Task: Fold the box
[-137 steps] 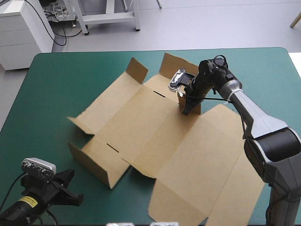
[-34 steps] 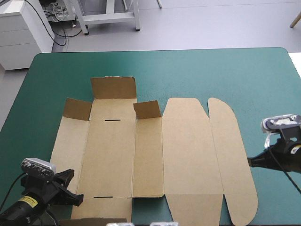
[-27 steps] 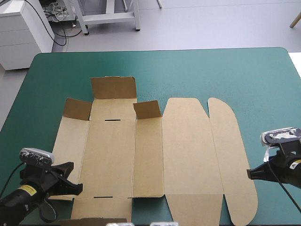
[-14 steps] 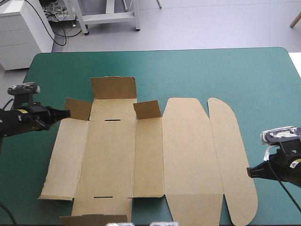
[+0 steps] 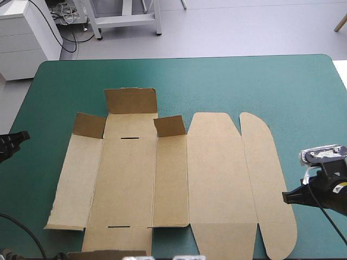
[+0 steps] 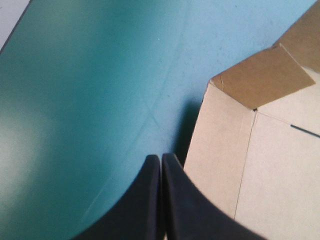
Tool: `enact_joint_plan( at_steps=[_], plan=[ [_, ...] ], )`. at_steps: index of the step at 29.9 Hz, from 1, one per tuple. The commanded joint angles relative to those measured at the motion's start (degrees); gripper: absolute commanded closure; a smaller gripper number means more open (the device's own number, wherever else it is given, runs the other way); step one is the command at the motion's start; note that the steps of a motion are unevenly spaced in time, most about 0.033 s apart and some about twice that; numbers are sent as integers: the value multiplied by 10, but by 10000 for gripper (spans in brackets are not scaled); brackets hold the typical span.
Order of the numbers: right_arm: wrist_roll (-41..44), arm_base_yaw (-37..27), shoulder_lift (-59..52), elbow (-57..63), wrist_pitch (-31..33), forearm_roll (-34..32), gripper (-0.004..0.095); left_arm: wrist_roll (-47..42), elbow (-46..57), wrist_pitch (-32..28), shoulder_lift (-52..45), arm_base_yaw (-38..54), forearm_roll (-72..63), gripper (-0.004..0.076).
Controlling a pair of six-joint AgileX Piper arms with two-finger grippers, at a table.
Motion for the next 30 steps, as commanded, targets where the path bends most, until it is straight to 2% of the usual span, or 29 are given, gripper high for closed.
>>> enact_joint_plan(
  at_steps=[1, 5, 8, 10, 15, 17, 19, 24, 30],
  plan=[
    [-3, -5, -1, -13, -27, 9, 929, 36, -17, -5, -10, 2, -26, 731],
    [-3, -5, -1, -13, -27, 9, 929, 44, -17, -5, -10, 2, -27, 726],
    [-3, -4, -1, -13, -27, 9, 929, 58, -17, -5, -10, 2, -41, 671],
    [-3, -4, -1, -13, -27, 9, 929, 66, -16, 1, -9, 2, -46, 578],
    [-3, -4, -1, -13, -26, 8, 929, 68, -13, 3, -4, 2, -46, 218],
    [-3, -4, -1, -13, -26, 8, 929, 38, -7, 8, -4, 2, -49, 119],
    [-3, -4, -1, -13, -26, 8, 929, 25, 1, 11, -4, 2, -49, 94],
    [-3, -3, -1, -13, -26, 8, 929, 35, 37, -18, -3, 2, -45, 101],
    [-5, 13, -1, -13, -26, 6, 929, 109, 114, -29, 16, 2, -55, 101]
  ],
)
